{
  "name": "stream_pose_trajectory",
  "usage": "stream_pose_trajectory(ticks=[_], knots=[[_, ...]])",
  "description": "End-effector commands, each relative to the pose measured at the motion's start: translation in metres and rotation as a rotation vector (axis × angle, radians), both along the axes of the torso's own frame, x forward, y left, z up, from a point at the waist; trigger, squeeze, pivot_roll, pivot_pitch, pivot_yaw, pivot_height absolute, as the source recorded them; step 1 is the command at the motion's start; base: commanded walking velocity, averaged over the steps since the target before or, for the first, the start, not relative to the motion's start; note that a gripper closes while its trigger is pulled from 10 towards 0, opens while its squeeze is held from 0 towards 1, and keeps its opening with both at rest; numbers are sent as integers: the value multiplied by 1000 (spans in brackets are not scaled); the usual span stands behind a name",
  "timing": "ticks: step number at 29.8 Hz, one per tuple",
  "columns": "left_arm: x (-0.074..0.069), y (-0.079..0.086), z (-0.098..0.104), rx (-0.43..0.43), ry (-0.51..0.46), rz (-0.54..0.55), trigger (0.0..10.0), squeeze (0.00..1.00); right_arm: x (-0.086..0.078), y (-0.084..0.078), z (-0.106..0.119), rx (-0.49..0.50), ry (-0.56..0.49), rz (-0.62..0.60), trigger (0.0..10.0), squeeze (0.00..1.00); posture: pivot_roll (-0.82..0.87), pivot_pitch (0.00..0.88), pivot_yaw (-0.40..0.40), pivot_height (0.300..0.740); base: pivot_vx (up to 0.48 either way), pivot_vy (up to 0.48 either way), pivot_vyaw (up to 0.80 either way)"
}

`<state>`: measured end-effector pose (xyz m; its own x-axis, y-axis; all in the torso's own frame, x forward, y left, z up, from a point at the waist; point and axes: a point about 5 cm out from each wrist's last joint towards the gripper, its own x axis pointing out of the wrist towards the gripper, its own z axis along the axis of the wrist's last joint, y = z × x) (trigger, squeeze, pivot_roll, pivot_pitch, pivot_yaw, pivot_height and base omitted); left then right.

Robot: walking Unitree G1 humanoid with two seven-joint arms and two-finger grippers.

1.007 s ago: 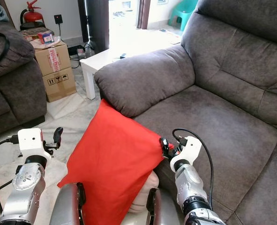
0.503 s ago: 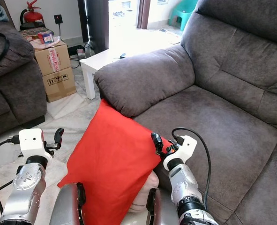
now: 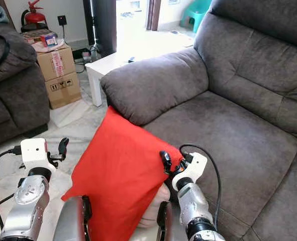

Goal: Move the pillow to the sofa from floor

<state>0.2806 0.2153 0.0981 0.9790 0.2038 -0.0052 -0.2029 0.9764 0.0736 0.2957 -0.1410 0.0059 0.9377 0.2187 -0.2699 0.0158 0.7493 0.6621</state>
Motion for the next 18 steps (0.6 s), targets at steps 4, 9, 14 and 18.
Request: stream_pose_trajectory(ticks=[4,9,14,18], knots=[[-2,-1,1,-8,1,-7,10000,0,10,2,11,108,-46,28,10000,0,148,0,-118,517,0,0,0],[-4,1,2,-3,2,-1,10000,0,10,4,11,38,-46,72,10000,0,153,0,-121,517,0,0,0],[-5,1,1,-3,4,0,10000,0,10,0,9,1,-24,68,10000,0,147,0,-118,517,0,0,0],[-7,0,0,-3,10,-2,10000,0,9,-2,7,-74,-2,80,10000,0,144,0,-120,517,0,0,0]])
